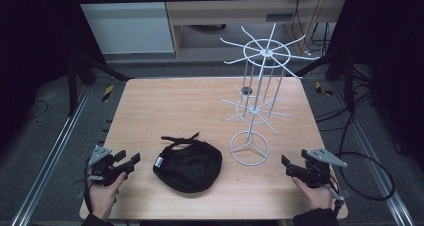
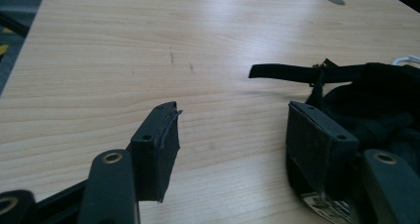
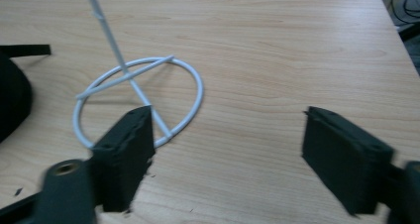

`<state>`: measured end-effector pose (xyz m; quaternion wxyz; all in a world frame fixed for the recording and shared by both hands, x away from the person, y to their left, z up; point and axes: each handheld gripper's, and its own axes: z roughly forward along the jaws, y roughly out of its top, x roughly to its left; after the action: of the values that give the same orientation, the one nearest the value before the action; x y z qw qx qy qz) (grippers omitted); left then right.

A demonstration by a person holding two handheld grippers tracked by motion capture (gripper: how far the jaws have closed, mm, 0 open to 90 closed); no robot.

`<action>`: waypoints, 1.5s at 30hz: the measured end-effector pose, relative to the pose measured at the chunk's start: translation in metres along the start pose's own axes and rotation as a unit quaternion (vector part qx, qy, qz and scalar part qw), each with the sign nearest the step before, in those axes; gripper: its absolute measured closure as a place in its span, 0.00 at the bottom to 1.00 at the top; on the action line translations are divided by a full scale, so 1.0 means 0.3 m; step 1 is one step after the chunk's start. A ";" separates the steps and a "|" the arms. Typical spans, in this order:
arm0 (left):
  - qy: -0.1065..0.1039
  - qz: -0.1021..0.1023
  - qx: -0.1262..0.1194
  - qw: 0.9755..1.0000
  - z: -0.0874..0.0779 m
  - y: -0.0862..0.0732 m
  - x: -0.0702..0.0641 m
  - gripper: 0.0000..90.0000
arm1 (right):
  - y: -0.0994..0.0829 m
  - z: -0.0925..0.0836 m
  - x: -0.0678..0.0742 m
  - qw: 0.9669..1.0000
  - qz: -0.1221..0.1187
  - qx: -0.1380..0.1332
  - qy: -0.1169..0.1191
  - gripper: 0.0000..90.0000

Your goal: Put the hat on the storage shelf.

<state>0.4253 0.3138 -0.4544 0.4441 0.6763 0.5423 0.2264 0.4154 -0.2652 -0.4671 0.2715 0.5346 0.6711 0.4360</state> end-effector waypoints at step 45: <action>-0.039 0.069 0.058 0.995 0.044 -0.028 -0.149 0.61 | 0.082 0.075 0.402 0.982 -0.096 0.041 0.155 0.65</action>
<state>0.4174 0.2674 -0.4602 0.4084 0.7449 0.4891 0.1980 0.4120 -0.1421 -0.4440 0.1824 0.4043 0.7706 0.4576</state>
